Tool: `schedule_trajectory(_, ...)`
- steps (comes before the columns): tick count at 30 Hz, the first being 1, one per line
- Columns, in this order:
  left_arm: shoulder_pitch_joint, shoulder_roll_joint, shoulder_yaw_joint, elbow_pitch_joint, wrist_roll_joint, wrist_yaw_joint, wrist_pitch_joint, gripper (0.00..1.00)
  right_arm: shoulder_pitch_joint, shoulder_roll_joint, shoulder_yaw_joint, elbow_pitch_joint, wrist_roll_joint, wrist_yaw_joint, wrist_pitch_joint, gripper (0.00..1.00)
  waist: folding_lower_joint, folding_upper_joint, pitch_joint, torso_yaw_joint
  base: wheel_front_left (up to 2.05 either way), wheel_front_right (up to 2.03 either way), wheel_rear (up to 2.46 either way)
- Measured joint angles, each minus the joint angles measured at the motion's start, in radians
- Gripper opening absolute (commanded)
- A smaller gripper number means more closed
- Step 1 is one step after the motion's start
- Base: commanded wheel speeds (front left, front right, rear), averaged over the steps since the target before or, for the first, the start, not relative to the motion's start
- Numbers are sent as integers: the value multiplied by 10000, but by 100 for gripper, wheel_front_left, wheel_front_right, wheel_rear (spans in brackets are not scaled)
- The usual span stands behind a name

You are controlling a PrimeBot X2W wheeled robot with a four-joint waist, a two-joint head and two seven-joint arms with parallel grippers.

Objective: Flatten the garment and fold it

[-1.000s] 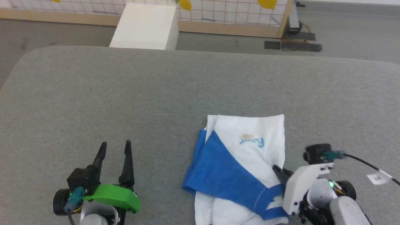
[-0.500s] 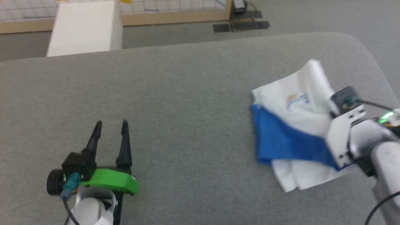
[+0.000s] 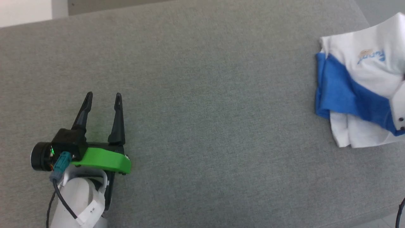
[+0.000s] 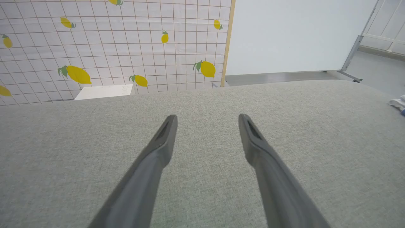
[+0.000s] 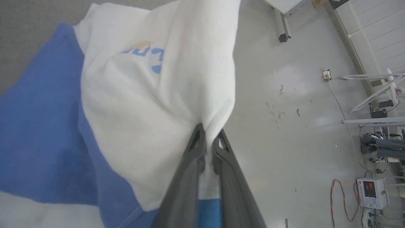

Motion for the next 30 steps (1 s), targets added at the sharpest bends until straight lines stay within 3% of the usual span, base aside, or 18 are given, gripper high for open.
schedule_trajectory(10, -120, 111, -142, -171, 8, 46, 140, 100, -781, 523, -1501, 1285, -940, 0, -1241, 0, 0, 0, 699, 127, 0, 0, 0)
schedule_trajectory(11, -118, 115, -146, -167, 8, 86, 140, 100, -836, 610, -1664, 1373, -989, 0, -1358, 6, 0, 0, 693, 193, 0, 0, 0)
schedule_trajectory(12, -117, 119, -134, -150, 6, 94, 138, 100, -871, 686, -1778, 1461, -1064, 0, -1455, 46, 0, 0, 673, 253, 0, 0, 0)
schedule_trajectory(13, -116, 119, -136, -123, 6, 96, 136, 100, -885, 744, -1889, 1530, -1087, 0, -1538, 100, 0, 0, 644, 294, 0, 0, 0)
schedule_trajectory(18, -76, 44, -165, 188, -59, 107, 4, 100, -874, 872, -2182, 1778, -1014, 0, -2443, 100, 0, 0, 255, 483, 0, 0, 0)
schedule_trajectory(24, 270, -272, -251, 696, -242, 219, -188, 100, -377, 1455, -2171, 1565, 508, 0, -3561, 100, -1, 0, -563, 706, 0, 0, 0)
schedule_trajectory(30, 687, -470, -299, 1091, -453, 284, -263, 100, 973, 1712, -1812, 428, 1835, -2, -4217, 100, -2, 0, -1531, 1029, 0, 0, 0)
